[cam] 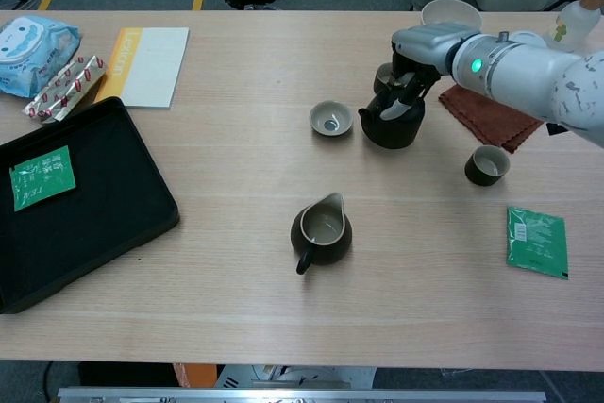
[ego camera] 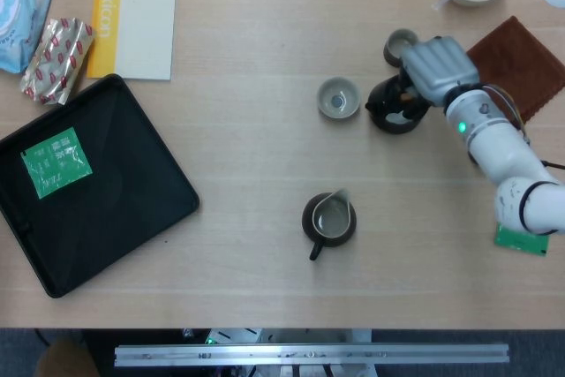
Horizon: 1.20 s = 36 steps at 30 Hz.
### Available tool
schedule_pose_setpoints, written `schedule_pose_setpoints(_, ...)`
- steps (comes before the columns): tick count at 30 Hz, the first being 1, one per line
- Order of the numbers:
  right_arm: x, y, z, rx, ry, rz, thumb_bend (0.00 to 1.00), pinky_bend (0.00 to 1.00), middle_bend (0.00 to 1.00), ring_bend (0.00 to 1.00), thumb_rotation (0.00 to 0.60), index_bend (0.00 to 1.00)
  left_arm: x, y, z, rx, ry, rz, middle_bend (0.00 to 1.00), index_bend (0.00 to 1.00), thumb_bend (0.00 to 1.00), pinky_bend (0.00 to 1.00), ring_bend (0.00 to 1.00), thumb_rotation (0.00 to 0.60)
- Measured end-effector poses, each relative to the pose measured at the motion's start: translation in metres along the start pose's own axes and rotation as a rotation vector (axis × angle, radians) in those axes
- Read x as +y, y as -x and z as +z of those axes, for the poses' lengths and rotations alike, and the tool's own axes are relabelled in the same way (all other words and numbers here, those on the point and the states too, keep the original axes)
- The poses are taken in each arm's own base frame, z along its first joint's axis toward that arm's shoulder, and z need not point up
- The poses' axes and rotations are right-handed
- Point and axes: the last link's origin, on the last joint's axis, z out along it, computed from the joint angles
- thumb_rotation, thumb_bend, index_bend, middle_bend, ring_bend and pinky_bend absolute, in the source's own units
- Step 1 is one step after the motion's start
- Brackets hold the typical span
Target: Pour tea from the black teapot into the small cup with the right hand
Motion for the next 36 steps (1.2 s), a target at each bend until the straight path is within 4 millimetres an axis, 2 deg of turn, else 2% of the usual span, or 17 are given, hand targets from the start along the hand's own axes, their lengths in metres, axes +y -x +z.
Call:
schedule_pose_setpoints(5, -0.001, 0.0, -0.005, 0.033, -0.007, -0.022, 0.01, 0.29, 0.93, 0.88, 0.427, 1.0, 0.0, 0.001, 0.0, -0.001, 0.003, -0.003, 0.19, 0.15, 0.39, 0.14, 0.14, 0.6)
schedule_pose_setpoints(15, 0.001, 0.002, -0.011, 0.056, -0.012, -0.03, 0.02, 0.29, 0.93, 0.89, 0.295, 1.0, 0.001, 0.001, -0.001, -0.003, 0.006, -0.008, 0.19, 0.15, 0.39, 0.14, 0.14, 0.6)
schedule_pose_setpoints(20, 0.002, 0.002, -0.012, 0.068, -0.01, -0.04, 0.2, 0.29, 0.94, 0.89, 0.289, 1.0, 0.0, 0.002, -0.001, -0.004, 0.006, -0.007, 0.19, 0.15, 0.39, 0.14, 0.14, 0.6)
schedule_pose_setpoints(23, 0.002, 0.001, -0.013, 0.086, -0.005, -0.063, 0.37, 0.29, 0.94, 0.89, 0.268, 1.0, 0.0, 0.001, -0.001, -0.002, 0.005, -0.008, 0.19, 0.15, 0.39, 0.14, 0.14, 0.6)
schedule_pose_setpoints(26, 0.002, 0.002, -0.013, 0.093, -0.008, -0.072, 0.48, 0.29, 0.94, 0.89, 0.247, 1.0, 0.0, 0.002, -0.001, -0.004, 0.006, -0.009, 0.19, 0.15, 0.39, 0.14, 0.14, 0.6)
schedule_pose_setpoints(32, 0.0, 0.003, -0.014, 0.103, -0.013, -0.079, 0.52, 0.29, 0.94, 0.88, 0.242, 1.0, -0.001, 0.002, -0.002, -0.007, 0.004, -0.008, 0.19, 0.15, 0.39, 0.13, 0.14, 0.6)
schedule_pose_setpoints(36, 0.001, 0.001, -0.014, 0.12, -0.014, -0.09, 0.59, 0.29, 0.94, 0.88, 0.247, 1.0, -0.002, 0.002, -0.002, -0.006, 0.003, -0.008, 0.19, 0.15, 0.39, 0.13, 0.14, 0.6)
